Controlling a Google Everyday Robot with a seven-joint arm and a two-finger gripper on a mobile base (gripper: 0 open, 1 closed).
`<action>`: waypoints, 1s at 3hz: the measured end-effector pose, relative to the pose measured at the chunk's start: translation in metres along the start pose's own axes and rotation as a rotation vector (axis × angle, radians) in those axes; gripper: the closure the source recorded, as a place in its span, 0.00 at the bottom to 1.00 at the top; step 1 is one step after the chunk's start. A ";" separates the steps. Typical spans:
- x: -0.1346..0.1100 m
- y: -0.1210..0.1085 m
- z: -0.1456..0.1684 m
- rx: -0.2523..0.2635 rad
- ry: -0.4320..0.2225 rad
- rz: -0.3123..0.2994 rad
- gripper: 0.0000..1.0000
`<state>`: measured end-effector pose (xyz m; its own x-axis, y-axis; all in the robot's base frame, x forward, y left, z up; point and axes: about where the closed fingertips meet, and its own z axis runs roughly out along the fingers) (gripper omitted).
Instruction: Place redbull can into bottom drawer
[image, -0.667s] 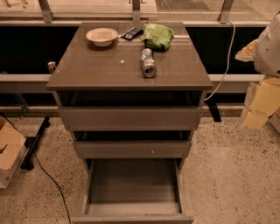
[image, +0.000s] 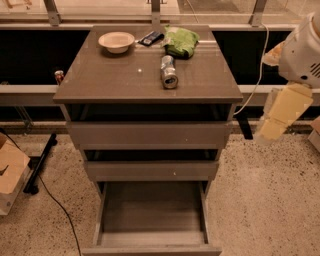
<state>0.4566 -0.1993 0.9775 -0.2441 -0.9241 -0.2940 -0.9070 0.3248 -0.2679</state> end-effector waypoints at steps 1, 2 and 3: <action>-0.030 -0.017 0.019 0.018 -0.121 0.076 0.00; -0.055 -0.040 0.040 0.027 -0.225 0.155 0.00; -0.073 -0.075 0.079 0.024 -0.305 0.253 0.00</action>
Offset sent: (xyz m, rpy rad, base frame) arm 0.1063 0.0661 -0.0174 0.3984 -0.0960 -0.1540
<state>0.5694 -0.1399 0.9467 -0.3428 -0.7130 -0.6116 -0.8219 0.5429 -0.1722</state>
